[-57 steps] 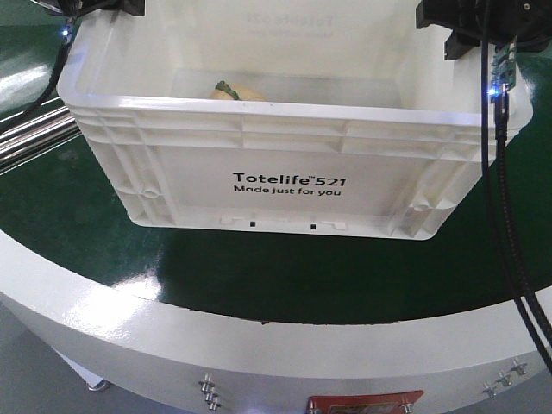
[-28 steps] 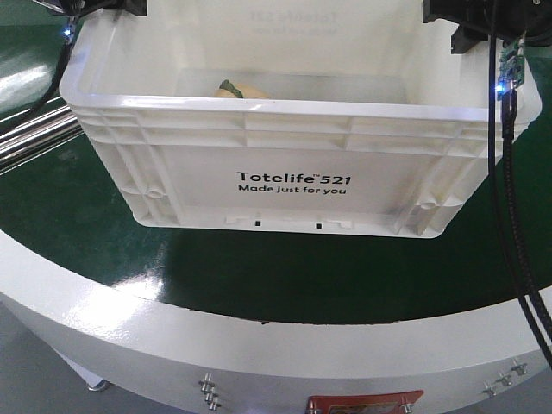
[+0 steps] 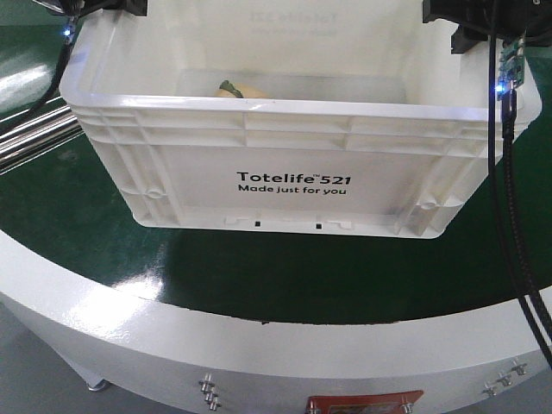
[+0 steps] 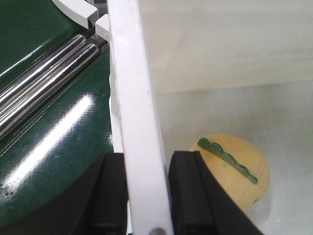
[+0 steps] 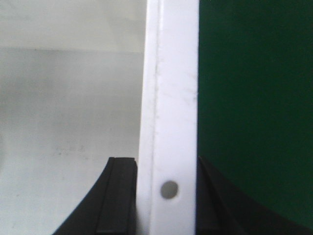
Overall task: Place moving items into box and shelve
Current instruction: 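Lift the tote off the conveyor with both grippers, then hold the tote with both grippers while the base drives away from the conveyor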
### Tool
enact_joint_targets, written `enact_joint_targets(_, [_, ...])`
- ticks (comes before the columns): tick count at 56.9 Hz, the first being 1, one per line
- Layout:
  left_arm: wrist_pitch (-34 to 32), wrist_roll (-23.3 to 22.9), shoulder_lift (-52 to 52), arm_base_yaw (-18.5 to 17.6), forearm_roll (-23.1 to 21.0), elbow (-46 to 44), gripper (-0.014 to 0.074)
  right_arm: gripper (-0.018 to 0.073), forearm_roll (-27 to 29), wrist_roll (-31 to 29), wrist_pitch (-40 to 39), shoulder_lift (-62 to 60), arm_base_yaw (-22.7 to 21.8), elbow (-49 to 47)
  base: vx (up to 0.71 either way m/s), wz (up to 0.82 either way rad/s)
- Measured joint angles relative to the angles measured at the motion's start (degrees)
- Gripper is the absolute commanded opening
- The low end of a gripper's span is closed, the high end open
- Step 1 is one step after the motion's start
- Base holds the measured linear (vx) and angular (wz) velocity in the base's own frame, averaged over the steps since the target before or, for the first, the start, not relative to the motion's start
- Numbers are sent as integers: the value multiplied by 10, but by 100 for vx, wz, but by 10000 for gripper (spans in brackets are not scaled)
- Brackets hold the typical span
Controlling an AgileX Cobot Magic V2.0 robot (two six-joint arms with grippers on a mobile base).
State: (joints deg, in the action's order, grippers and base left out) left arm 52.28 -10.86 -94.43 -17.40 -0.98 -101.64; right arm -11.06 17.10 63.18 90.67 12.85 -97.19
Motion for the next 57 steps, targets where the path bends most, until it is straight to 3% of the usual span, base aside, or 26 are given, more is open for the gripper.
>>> enact_joint_targets(57, [0,0,0,0,-1,0,-1,-5,-1,0,0,0,0,0,-1,2])
